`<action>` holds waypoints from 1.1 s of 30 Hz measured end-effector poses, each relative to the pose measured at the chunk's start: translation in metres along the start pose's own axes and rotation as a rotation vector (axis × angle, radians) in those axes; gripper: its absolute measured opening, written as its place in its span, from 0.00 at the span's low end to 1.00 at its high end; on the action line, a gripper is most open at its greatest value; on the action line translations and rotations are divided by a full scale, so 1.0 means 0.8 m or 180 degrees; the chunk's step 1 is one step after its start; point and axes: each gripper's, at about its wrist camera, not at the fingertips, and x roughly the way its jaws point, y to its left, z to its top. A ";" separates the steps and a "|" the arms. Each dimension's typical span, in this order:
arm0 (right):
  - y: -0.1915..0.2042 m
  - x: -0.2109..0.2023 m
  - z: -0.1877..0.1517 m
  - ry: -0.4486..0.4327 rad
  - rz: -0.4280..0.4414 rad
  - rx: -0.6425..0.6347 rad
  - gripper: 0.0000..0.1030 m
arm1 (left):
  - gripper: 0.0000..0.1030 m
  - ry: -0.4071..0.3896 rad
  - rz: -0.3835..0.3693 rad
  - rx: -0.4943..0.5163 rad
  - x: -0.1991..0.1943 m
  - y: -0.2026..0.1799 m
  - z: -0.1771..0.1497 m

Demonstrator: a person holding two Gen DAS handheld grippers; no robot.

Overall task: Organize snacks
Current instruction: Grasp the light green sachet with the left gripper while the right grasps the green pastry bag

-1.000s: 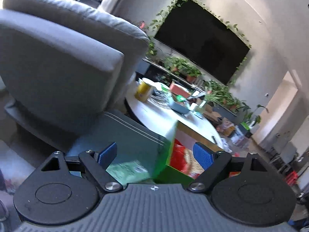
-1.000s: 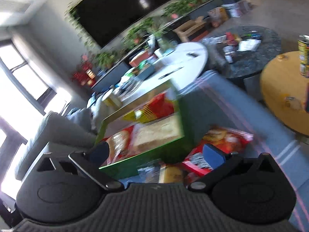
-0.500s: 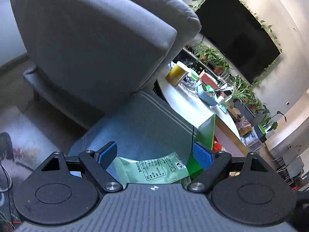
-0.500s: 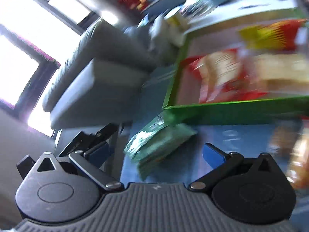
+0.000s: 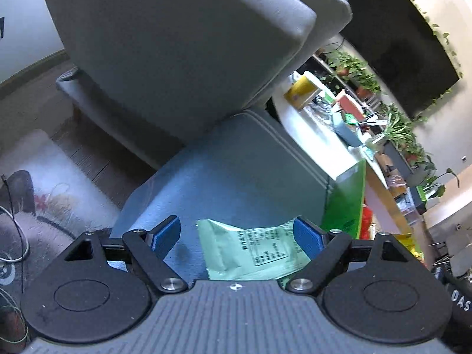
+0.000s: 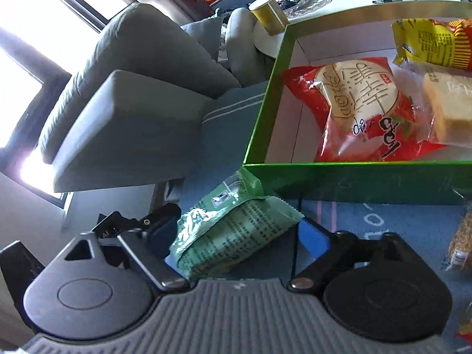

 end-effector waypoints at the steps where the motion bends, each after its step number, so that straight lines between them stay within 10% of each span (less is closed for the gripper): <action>1: 0.000 0.004 0.000 0.0009 -0.0010 -0.0015 0.97 | 0.79 0.0000 0.0011 -0.0011 0.001 0.000 0.000; 33: 0.002 0.031 -0.020 -0.0059 0.0037 0.0080 0.95 | 0.73 0.0043 -0.0091 -0.0138 0.011 0.011 0.001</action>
